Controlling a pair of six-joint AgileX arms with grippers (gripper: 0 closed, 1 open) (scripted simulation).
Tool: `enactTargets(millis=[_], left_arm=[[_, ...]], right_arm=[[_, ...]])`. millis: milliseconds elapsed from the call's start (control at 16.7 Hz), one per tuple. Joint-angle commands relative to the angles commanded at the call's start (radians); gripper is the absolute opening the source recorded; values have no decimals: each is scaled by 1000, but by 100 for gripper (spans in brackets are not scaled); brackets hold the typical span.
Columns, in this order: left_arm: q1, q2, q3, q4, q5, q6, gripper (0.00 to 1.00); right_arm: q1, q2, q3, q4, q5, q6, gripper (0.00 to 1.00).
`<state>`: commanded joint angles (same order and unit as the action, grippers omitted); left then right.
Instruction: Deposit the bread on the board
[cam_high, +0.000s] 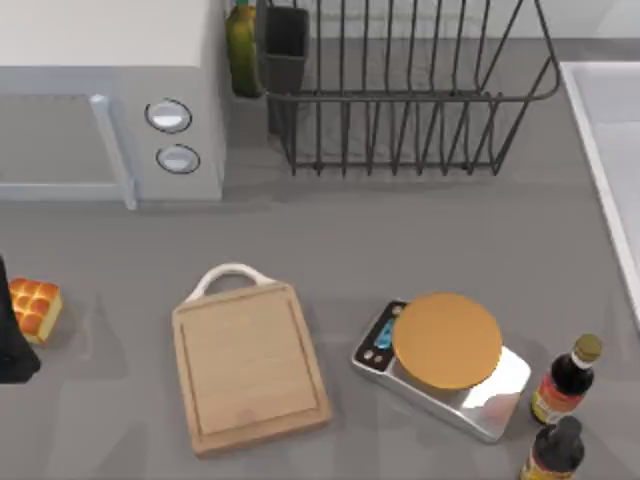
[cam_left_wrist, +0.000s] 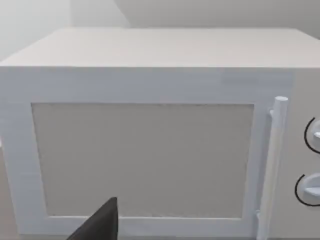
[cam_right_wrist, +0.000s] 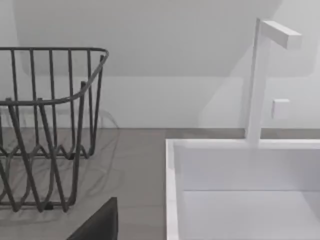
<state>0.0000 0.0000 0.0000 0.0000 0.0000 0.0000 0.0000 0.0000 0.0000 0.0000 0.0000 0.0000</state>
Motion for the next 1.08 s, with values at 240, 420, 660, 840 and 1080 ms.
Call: enactTargets(millis=[240,420,660,840,1080], left_arm=[[2,32,31,-23,-1,5,100],[4,159,142,-107,-2,26,100],[7,478,366,-287,-1,70,100],[8,801,559,-451,0,108,100],[11,1236,805,-673,2,159,100]], right_arm=[[0,0,0,0,0,0,100],[0,0,0,0,0,0,100],[0,0,0,0,0,0,100],[0,0,0,0,0,0,100],[0,0,0,0,0,0,100]])
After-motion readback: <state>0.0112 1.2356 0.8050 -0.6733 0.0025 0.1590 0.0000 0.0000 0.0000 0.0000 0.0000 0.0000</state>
